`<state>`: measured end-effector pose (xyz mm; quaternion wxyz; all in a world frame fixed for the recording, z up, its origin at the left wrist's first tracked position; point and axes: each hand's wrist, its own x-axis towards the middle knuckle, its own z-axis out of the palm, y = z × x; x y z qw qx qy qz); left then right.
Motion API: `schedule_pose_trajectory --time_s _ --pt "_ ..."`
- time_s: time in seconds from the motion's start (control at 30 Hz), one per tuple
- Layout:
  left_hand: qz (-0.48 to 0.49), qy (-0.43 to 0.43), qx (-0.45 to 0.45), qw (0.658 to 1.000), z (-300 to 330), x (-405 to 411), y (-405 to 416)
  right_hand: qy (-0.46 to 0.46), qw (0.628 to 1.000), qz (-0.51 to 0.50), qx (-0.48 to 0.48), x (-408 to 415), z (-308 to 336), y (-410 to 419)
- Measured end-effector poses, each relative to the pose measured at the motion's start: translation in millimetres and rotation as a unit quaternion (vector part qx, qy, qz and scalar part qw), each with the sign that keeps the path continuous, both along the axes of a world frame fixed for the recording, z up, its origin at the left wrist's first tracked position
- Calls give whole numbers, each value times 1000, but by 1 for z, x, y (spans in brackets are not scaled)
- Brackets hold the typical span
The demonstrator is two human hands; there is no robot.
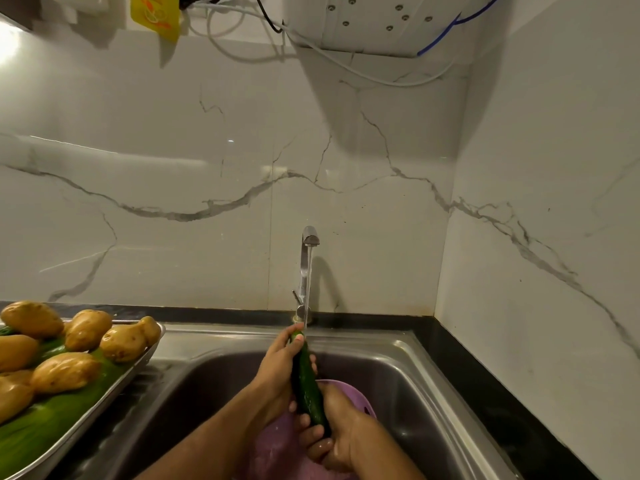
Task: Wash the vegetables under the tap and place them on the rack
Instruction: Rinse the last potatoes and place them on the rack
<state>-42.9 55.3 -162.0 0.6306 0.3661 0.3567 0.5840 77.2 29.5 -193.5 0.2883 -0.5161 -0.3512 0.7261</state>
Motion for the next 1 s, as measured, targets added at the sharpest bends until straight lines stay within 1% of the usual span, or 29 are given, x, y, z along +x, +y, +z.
schedule_pose_trajectory --time_s 0.03,0.13,0.17,0.2,0.27,0.33,0.4,0.47,0.53,0.6,0.67,0.77,0.83,0.9,0.97,1.0 --pt "0 20 -3 1000 1 2 1 -16 1000 2 3 -4 0 -1" --pt "36 124 2 992 0 8 3 -108 994 -3 5 -14 1 -3" --pt "48 137 -1 989 0 9 4 -124 992 -5 7 -16 0 -2" --pt "57 135 -8 989 1 9 6 -132 991 -7 9 -18 -2 -1" --pt "52 99 -38 993 7 6 6 -132 991 -6 13 -18 -6 1" --pt "18 39 -68 997 11 1 4 -141 990 2 22 -13 -10 3" --pt "-11 5 -73 997 14 -3 -2 -152 988 2 31 -6 -12 4" --pt "-15 26 -54 998 11 0 -6 -150 988 -12 27 -2 -13 8" --pt "3 73 -33 997 6 5 -6 -160 987 -31 16 -1 -11 9" --pt "25 115 -21 993 3 9 -4 -183 982 -36 36 -3 -13 11" --pt "47 125 -17 991 6 8 -1 -196 979 -35 41 -7 -16 13" --pt "52 88 -37 994 12 3 0 -219 974 -37 52 -12 -18 16" --pt "23 39 -50 998 14 -1 0 -220 974 -29 46 -11 -19 18" --pt "-20 -10 -46 999 15 -4 -2 -199 978 -32 45 -6 -19 17" --pt "-42 -17 -25 999 13 -3 -6 -162 985 -43 36 1 -18 16" --pt "-35 2 -9 999 11 0 -7 -149 987 -50 34 4 -17 15"
